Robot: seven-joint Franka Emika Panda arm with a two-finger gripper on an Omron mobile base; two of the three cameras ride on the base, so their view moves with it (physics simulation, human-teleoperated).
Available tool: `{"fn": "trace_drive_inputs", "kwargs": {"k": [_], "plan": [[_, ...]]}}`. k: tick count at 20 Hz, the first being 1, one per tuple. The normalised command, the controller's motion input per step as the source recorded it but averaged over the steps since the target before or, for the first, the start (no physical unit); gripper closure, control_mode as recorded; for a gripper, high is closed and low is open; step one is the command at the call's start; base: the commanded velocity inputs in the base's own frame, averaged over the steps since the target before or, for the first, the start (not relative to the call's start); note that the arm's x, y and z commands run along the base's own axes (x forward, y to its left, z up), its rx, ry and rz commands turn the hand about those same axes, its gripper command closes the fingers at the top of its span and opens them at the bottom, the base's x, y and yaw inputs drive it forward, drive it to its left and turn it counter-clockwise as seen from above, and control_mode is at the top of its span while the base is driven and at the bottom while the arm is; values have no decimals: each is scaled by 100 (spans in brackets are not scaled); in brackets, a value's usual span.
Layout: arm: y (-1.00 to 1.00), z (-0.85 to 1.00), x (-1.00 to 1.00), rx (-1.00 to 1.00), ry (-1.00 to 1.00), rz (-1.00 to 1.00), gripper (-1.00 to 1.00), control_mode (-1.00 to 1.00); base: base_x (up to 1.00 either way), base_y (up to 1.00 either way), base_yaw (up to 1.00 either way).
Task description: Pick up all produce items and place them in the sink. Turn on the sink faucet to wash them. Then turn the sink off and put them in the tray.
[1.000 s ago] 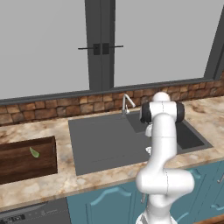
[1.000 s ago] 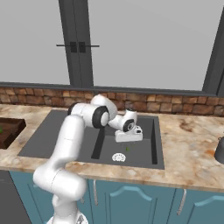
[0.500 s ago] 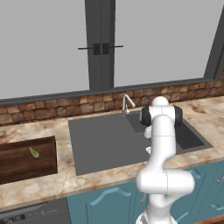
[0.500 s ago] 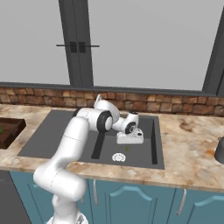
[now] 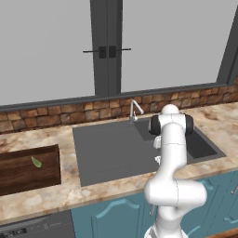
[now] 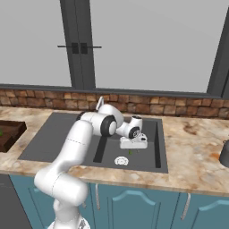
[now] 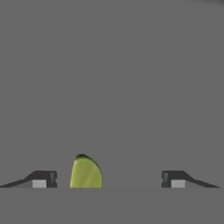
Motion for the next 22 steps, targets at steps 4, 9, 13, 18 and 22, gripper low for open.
{"fn": "trace_drive_inputs", "kwargs": {"k": [4, 9, 13, 18, 22], "plan": [[0, -21, 16, 0, 0, 0, -100, -100, 0, 0, 0], [0, -22, 6, 0, 0, 0, -100, -100, 0, 0, 0], [0, -21, -15, 0, 0, 0, 100, -100, 0, 0, 0], [0, -10, -15, 0, 0, 0, 100, -100, 0, 0, 0], [0, 0, -33, 2, -1, 0, 100, -100, 0, 0, 0]]}}
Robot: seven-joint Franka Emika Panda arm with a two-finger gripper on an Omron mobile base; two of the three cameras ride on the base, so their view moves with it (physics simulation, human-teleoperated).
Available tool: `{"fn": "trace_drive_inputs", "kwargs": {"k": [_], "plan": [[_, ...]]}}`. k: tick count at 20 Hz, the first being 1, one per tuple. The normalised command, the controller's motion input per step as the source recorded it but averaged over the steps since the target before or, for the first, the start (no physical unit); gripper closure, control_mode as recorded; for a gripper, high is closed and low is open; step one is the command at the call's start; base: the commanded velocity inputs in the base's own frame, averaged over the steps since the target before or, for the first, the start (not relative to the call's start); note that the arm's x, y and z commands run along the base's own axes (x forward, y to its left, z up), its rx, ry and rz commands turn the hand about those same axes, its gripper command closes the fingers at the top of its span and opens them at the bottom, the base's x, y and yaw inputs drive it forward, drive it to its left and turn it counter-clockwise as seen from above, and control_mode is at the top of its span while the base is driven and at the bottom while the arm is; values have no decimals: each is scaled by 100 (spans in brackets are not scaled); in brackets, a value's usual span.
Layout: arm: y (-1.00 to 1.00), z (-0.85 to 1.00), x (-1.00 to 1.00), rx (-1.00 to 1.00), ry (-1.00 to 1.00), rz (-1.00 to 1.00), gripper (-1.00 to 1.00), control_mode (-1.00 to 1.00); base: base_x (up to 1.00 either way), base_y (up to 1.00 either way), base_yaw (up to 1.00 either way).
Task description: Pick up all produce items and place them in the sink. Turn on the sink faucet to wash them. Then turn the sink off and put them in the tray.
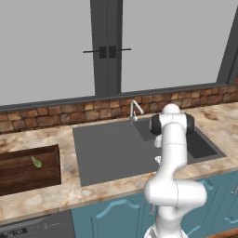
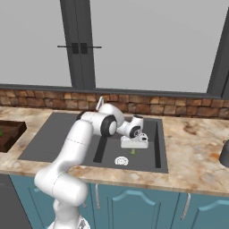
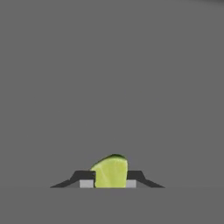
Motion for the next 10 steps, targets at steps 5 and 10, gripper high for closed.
{"fn": "trace_drive_inputs", "kwargs": {"k": [5, 10], "plan": [[0, 42, -52, 1, -10, 0, 100, -100, 0, 0, 0], [0, 80, -47, 0, -11, -3, 100, -100, 0, 0, 0]]}}
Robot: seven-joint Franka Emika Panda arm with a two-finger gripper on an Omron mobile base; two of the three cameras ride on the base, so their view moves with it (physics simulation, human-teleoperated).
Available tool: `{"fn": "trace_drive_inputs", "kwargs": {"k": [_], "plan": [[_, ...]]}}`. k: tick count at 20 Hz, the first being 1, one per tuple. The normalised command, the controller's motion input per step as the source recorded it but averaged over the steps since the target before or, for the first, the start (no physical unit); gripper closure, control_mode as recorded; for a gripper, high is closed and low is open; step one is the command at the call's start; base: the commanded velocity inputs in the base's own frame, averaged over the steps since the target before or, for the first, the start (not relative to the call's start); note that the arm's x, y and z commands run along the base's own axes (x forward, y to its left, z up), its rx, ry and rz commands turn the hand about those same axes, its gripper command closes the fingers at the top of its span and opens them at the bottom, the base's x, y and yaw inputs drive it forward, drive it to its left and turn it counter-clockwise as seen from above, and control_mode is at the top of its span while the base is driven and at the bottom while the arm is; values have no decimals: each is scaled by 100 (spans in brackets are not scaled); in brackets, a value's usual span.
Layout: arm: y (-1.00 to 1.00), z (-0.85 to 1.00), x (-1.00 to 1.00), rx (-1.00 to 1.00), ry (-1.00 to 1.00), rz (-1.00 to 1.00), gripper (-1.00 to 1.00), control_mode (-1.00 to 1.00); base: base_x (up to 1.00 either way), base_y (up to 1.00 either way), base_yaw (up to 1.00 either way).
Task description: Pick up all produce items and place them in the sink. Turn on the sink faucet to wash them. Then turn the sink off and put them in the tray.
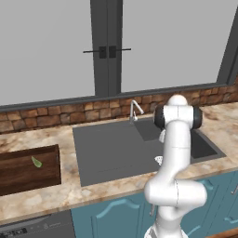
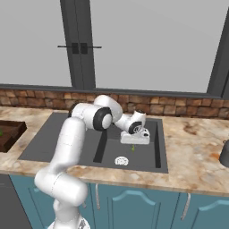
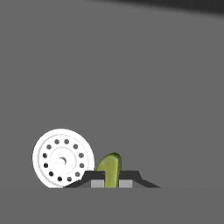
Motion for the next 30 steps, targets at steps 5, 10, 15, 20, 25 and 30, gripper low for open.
{"fn": "trace_drive_inputs", "kwargs": {"k": [5, 10, 15, 20, 25, 30], "plan": [[6, 100, -42, 0, -15, -2, 100, -100, 0, 0, 0], [29, 100, -49, 0, -14, -2, 100, -100, 0, 0, 0], [64, 98, -46, -2, -8, 0, 100, -100, 0, 0, 0], [70, 90, -52, -3, -5, 0, 100, -100, 0, 0, 0], [62, 74, -65, -4, -1, 0, 100, -100, 0, 0, 0], [69, 53, -61, -3, 0, 0, 100, -100, 0, 0, 0]]}}
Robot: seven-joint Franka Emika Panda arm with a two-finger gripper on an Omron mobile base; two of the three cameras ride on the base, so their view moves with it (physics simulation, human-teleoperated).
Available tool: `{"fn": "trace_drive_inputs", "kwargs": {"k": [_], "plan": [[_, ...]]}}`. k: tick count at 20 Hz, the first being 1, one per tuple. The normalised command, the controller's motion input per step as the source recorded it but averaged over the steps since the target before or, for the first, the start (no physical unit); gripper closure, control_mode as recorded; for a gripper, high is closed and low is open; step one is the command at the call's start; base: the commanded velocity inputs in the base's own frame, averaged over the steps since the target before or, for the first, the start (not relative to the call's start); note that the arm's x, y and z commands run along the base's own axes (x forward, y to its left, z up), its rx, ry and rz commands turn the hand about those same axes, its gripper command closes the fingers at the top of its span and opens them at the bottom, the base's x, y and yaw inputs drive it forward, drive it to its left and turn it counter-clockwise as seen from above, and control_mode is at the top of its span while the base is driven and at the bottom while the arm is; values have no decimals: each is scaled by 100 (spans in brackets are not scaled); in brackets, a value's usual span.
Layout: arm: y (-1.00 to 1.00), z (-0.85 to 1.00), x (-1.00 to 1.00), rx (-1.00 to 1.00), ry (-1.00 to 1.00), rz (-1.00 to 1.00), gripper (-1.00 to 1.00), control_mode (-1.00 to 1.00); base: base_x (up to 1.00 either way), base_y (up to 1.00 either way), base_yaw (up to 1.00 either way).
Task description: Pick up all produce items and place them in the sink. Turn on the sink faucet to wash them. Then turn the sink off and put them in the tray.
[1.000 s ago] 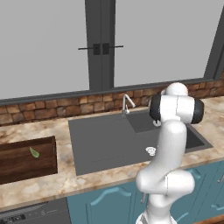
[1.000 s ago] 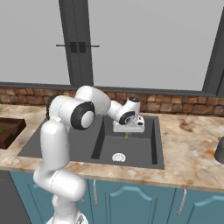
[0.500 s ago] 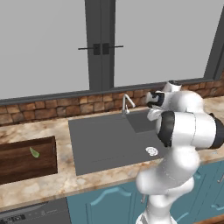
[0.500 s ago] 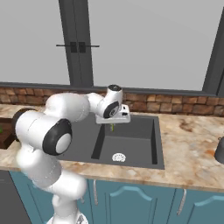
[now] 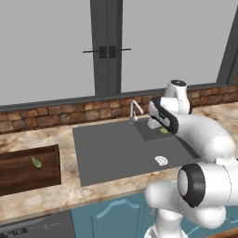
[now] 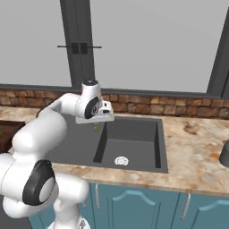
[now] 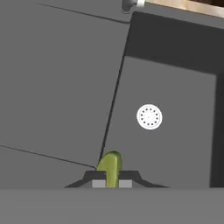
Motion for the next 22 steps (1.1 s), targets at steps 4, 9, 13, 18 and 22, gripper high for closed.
{"fn": "trace_drive_inputs", "kwargs": {"k": [4, 9, 13, 18, 22], "plan": [[80, 39, -45, -2, 0, 0, 100, -100, 0, 0, 0], [86, 20, -28, -1, 0, 0, 100, -100, 0, 0, 0], [95, 2, -1, 0, 0, 0, 100, -100, 0, 0, 0], [98, 0, 1, 0, 0, 0, 100, -100, 0, 0, 0], [97, 0, 8, 0, 0, 1, 100, -100, 0, 0, 0]]}}
